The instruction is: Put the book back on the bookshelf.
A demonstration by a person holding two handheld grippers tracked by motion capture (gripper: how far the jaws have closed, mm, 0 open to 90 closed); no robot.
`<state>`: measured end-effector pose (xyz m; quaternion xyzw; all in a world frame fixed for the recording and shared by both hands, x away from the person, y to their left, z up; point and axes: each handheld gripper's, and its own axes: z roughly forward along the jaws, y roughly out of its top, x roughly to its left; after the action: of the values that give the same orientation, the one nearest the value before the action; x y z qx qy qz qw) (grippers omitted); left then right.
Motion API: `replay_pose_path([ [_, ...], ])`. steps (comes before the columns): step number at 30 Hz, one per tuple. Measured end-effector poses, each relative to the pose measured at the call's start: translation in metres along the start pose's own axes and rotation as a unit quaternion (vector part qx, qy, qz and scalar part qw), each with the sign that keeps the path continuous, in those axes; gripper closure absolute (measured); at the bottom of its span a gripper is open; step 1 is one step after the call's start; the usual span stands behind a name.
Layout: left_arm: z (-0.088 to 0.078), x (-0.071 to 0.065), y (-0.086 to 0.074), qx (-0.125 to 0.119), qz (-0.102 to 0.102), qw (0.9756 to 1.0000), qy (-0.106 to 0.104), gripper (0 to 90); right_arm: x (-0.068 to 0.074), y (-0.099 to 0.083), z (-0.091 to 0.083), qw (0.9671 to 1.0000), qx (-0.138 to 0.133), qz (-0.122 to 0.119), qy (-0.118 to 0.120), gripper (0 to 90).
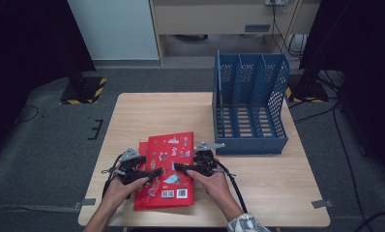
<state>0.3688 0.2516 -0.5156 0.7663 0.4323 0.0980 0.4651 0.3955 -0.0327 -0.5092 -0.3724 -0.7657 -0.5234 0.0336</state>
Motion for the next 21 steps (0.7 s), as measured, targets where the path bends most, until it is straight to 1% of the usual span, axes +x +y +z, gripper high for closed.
replay_pose_path([
  [8,-0.001,0.002,0.0,-0.003,-0.014,0.9999,-0.009,0.1,0.001,0.003,-0.005,0.9999,-0.007,0.002,0.009,47.5],
  [9,-0.001,0.003,0.0,-0.004,-0.015,0.9998,-0.009,0.2,0.002,0.004,-0.005,0.9999,-0.012,-0.003,0.011,49.3],
  [10,-0.001,0.004,0.0,-0.004,-0.029,0.9995,-0.013,0.0,0.003,0.005,-0.007,0.9997,-0.022,-0.007,0.013,50.0],
  [11,-0.001,0.005,0.0,-0.001,-0.036,0.9992,-0.017,0.0,0.004,0.006,-0.007,0.9995,-0.028,-0.008,0.013,50.1],
  [12,-0.001,0.006,0.0,-0.002,-0.041,0.9989,-0.021,0.0,0.006,0.008,-0.008,0.9996,-0.024,-0.008,0.01,50.2],
  [13,-0.001,0.007,0.0,-0.001,-0.041,0.9989,-0.022,0.0,0.006,0.009,-0.007,0.9996,-0.024,-0.013,0.011,50.3],
  [19,-0.003,0.009,0.0,-0.003,-0.04,0.9987,-0.032,0.0,0.007,0.011,-0.008,0.9995,-0.024,-0.013,0.018,52.6],
  [21,-0.004,0.009,0.001,-0.005,-0.037,0.9987,-0.036,0.0,0.009,0.012,-0.009,0.9992,-0.028,-0.018,0.021,54.3],
])
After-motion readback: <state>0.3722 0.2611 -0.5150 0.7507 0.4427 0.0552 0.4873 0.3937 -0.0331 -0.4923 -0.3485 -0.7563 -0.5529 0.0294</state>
